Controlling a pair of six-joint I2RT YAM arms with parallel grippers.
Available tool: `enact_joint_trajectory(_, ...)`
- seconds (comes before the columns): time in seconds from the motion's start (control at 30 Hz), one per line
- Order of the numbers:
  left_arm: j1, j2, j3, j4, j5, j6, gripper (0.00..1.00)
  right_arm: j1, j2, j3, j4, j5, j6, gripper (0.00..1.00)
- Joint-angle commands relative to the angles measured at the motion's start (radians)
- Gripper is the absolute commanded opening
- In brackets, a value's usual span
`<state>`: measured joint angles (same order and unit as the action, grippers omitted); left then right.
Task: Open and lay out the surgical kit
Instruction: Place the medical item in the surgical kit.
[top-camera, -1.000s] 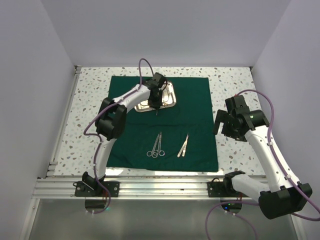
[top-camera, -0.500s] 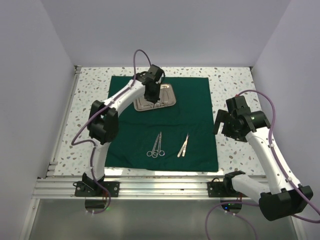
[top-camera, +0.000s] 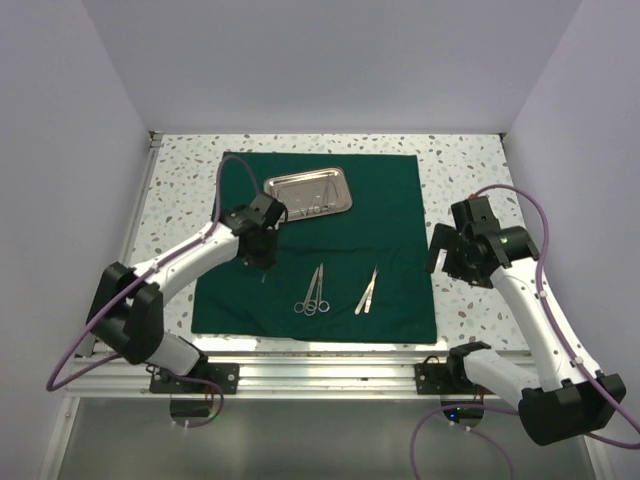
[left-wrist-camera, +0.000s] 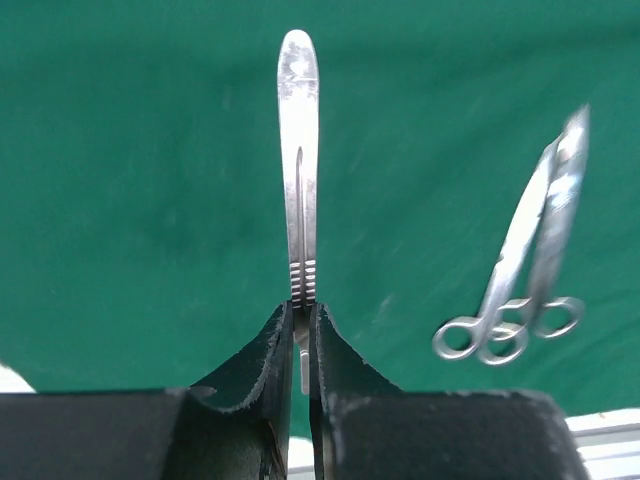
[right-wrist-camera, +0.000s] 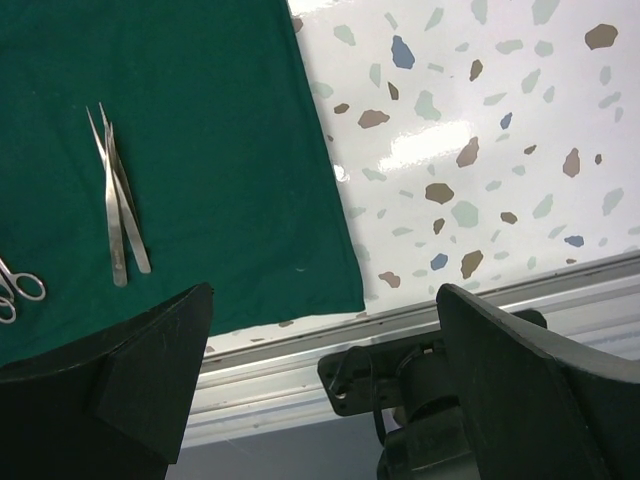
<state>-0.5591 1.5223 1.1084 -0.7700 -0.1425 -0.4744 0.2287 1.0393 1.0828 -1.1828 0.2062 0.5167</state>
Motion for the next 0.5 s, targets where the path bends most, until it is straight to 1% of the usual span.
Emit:
enact_joint_trajectory(0.0,-0.01,-0.126,-0.144,0.074,-0.025,-0.064,0.0,0.003,-0.015,-0.014,0.032,-0.022,0.006,0.98)
enact_joint_trajectory(0.1,-0.015,-0.157,-0.235,0.098,-0.026,-0.092,0.0,0.0,-0.007,-0.015,0.037,-0.025,0.002,0.98)
enact_joint_trajectory(0.13,-0.013,-0.16,-0.246,0.101,-0.026,-0.093,0.05,0.001,-0.007,-0.015,0.04,-0.024,0.0,0.99)
enact_joint_trajectory(0.17,-0.013,-0.159,-0.254,0.101,-0.026,-0.096,0.27,0.001,-0.002,-0.012,0.04,-0.022,0.0,0.98)
enact_joint_trajectory(0.2,-0.015,-0.151,-0.245,0.092,-0.032,-0.099,0.41,0.0,-0.001,-0.011,0.04,-0.022,0.0,0.98)
enact_joint_trajectory(0.23,-0.015,-0.148,-0.231,0.08,-0.035,-0.101,0.51,0.001,0.001,-0.008,0.038,-0.022,0.0,0.98)
enact_joint_trajectory(0.27,-0.015,-0.145,-0.216,0.058,-0.038,-0.096,0.63,0.0,0.002,-0.003,0.037,-0.022,0.0,0.99)
enact_joint_trajectory(0.37,-0.015,-0.133,-0.104,0.009,-0.068,-0.063,0.73,0.0,-0.001,0.003,0.032,-0.011,0.003,0.98)
enact_joint_trajectory(0.4,-0.01,-0.104,-0.017,-0.005,-0.095,-0.052,0.75,0.0,-0.002,0.005,0.031,-0.005,0.005,0.98)
enact_joint_trajectory(0.47,0.001,-0.056,0.083,-0.049,-0.112,-0.012,0.76,0.0,-0.002,0.005,0.026,-0.002,0.011,0.98)
